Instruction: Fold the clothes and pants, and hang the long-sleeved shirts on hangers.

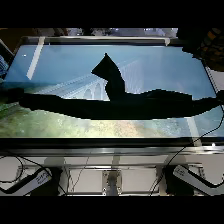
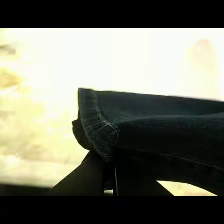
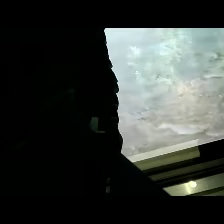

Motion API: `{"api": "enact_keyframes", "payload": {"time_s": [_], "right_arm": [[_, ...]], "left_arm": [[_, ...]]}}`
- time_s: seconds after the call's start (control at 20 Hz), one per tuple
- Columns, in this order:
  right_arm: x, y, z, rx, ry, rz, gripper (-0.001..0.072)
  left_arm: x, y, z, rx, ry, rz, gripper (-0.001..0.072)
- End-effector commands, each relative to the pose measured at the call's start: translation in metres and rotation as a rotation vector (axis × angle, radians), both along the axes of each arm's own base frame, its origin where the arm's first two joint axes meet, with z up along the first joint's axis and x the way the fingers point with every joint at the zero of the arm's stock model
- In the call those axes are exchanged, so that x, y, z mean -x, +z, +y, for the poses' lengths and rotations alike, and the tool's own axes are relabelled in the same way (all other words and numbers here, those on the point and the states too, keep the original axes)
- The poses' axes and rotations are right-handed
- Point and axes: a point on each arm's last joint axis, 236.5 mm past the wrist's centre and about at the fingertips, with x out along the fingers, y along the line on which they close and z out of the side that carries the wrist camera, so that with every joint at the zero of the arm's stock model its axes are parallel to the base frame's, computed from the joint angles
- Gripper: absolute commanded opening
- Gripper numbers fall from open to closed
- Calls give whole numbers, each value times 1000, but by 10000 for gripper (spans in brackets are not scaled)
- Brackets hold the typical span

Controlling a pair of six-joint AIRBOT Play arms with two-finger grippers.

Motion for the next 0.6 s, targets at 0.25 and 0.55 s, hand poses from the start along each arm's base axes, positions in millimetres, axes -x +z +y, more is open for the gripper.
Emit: {"api": "enact_keyframes", "payload": {"time_s": [0.25, 0.55], "right_arm": [[31, -40, 73, -389, 64, 257, 20], [-121, -28, 40, -281, 30, -181, 20]], "left_arm": [[70, -69, -31, 227, -57, 506, 24], [-121, -16, -60, 530, 54, -214, 24]]}}
